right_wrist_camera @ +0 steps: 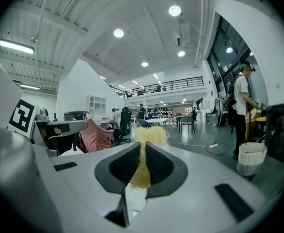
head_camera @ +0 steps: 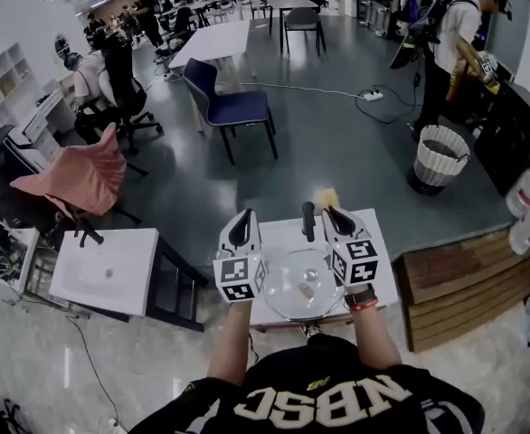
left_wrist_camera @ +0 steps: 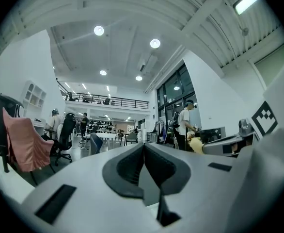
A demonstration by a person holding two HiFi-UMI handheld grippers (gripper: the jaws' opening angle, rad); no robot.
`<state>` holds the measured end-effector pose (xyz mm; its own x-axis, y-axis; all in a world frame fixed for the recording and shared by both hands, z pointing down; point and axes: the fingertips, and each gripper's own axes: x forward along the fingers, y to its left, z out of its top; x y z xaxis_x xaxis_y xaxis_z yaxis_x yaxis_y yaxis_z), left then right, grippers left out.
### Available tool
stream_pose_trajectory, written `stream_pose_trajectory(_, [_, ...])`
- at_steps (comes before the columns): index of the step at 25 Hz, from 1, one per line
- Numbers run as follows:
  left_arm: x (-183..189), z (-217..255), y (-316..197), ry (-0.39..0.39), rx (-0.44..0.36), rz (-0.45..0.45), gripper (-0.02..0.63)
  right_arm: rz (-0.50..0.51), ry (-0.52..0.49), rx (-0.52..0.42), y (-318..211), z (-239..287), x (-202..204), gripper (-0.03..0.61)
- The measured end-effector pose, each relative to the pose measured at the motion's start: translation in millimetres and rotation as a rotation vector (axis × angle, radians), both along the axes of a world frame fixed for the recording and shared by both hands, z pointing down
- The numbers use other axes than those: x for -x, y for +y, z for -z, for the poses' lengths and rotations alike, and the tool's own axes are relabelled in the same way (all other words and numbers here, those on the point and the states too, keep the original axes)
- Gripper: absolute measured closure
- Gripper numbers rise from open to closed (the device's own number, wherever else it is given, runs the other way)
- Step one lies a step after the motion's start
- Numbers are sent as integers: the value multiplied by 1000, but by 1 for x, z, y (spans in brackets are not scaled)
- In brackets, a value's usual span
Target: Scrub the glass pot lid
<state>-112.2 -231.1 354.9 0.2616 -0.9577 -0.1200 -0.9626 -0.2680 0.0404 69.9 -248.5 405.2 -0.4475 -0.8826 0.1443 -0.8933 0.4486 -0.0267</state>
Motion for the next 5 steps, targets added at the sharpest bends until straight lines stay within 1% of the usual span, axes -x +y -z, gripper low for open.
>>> stream_pose_trajectory(5, [0, -26, -6, -8, 68, -1, 598, 25, 29, 38, -3, -15, 3, 537])
